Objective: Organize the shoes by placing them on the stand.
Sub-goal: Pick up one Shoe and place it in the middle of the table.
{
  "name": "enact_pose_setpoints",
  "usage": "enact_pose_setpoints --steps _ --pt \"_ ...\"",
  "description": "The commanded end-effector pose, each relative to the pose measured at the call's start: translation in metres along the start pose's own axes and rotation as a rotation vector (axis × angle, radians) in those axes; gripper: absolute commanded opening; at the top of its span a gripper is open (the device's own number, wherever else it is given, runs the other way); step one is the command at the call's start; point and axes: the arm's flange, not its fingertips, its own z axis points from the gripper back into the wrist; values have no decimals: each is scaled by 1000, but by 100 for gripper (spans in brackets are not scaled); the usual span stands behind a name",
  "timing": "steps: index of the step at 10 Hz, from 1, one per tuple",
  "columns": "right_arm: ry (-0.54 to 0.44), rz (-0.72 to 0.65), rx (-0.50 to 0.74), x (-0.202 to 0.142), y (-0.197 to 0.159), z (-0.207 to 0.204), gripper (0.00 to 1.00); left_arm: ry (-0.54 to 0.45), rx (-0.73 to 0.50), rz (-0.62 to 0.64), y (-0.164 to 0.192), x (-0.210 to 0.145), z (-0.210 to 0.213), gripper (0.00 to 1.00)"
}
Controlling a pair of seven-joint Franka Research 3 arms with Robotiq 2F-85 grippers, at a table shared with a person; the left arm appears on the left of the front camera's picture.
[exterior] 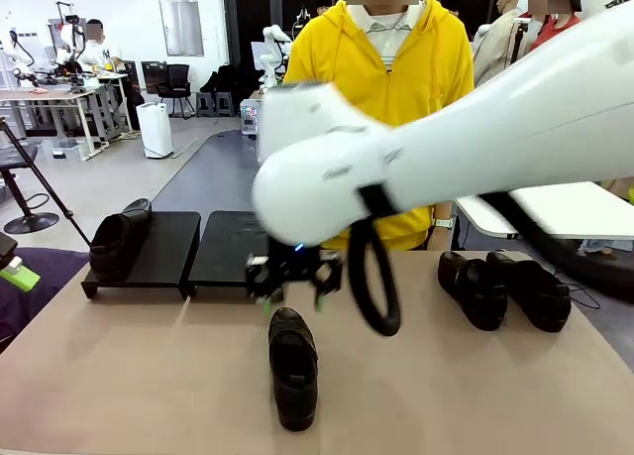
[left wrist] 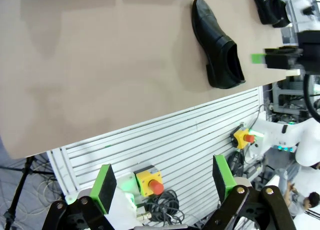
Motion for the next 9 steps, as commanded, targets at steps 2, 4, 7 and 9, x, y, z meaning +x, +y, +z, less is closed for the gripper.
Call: enact_pose_setpoints --steps 2,4,7,9 --pt "46 144 189 -45 -134 68 100 -2 -5 -13 2 0 1 100" --pt "-29 190 344 -81 -219 101 100 -2 -5 -13 2 0 1 100" --pt "-302 96 553 -164 -319 114 100 -2 -5 -13 2 0 1 100" --pt "-393 -63 566 -217 -356 108 100 -2 -5 -13 2 0 1 100"
